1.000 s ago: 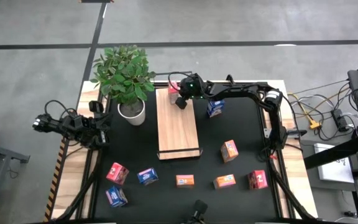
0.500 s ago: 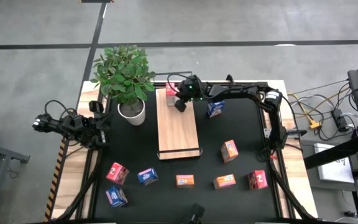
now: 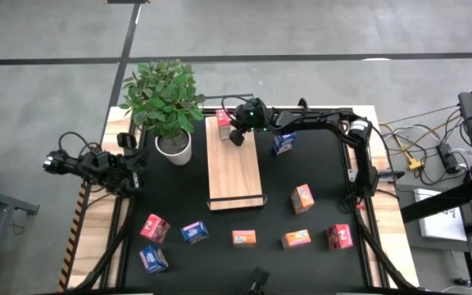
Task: Stack cereal on shelf
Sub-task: Put the top red cereal box on the shelf
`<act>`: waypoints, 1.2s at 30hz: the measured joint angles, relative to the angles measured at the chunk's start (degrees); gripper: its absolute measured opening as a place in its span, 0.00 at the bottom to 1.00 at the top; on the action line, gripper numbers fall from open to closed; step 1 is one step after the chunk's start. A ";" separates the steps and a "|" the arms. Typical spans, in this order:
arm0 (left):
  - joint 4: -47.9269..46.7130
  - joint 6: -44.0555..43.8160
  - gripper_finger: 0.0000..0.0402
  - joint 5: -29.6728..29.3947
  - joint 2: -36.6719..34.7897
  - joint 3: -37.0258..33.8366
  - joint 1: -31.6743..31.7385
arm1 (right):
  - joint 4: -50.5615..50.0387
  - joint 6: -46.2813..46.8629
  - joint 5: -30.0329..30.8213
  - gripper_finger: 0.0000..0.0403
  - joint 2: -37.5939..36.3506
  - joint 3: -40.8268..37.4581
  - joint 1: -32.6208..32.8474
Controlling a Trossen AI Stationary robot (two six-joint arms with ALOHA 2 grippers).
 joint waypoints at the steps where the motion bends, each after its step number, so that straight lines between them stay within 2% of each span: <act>1: -0.02 0.00 0.00 0.00 0.00 0.00 0.00 | -0.72 -0.16 0.16 0.03 -0.16 0.00 -0.01; 6: -0.02 0.00 0.00 0.00 0.00 0.01 -0.01 | -6.23 -2.60 2.88 0.03 -3.56 0.02 0.00; 11: -0.04 0.00 0.00 0.00 0.00 0.02 0.00 | -16.43 -5.43 3.93 0.03 -8.31 0.07 -0.02; 13: -0.04 0.00 0.00 0.00 0.00 0.00 0.00 | -20.14 -6.94 2.16 0.03 -10.24 0.07 -0.02; 15: -0.04 0.00 0.00 0.00 0.00 0.00 -0.01 | -22.26 -9.08 -2.88 0.03 -11.47 -0.14 -0.04; 19: -0.04 0.00 0.00 0.00 0.00 0.01 -0.01 | -21.56 -11.65 -12.80 0.03 -11.36 -1.20 -0.02; 25: -0.04 0.00 0.00 0.01 0.00 0.01 0.00 | -13.55 -12.41 -13.11 0.03 -7.85 -1.39 0.55; 36: -0.02 0.00 0.00 0.00 0.00 0.00 -0.02 | -9.97 -14.19 -12.85 0.03 -4.59 0.07 0.85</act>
